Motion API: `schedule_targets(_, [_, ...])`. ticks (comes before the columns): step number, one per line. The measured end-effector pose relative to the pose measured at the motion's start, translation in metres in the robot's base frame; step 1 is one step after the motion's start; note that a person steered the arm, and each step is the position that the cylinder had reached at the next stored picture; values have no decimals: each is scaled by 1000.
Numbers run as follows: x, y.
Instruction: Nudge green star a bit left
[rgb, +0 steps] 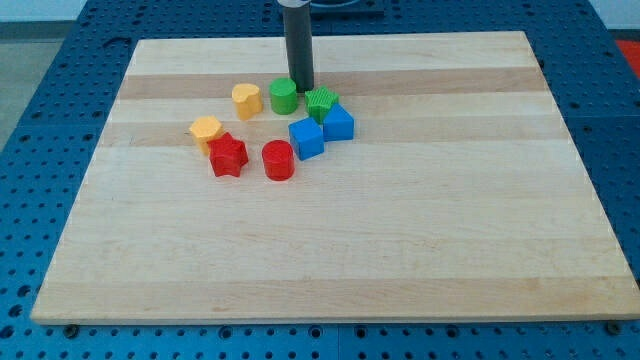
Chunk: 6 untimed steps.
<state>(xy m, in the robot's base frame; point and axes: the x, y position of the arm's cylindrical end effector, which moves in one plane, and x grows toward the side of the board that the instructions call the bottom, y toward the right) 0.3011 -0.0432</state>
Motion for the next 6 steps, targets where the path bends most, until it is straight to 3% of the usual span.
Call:
schedule_targets(2, [2,4])
schedule_targets(4, [2,86])
schedule_targets(6, [23,103])
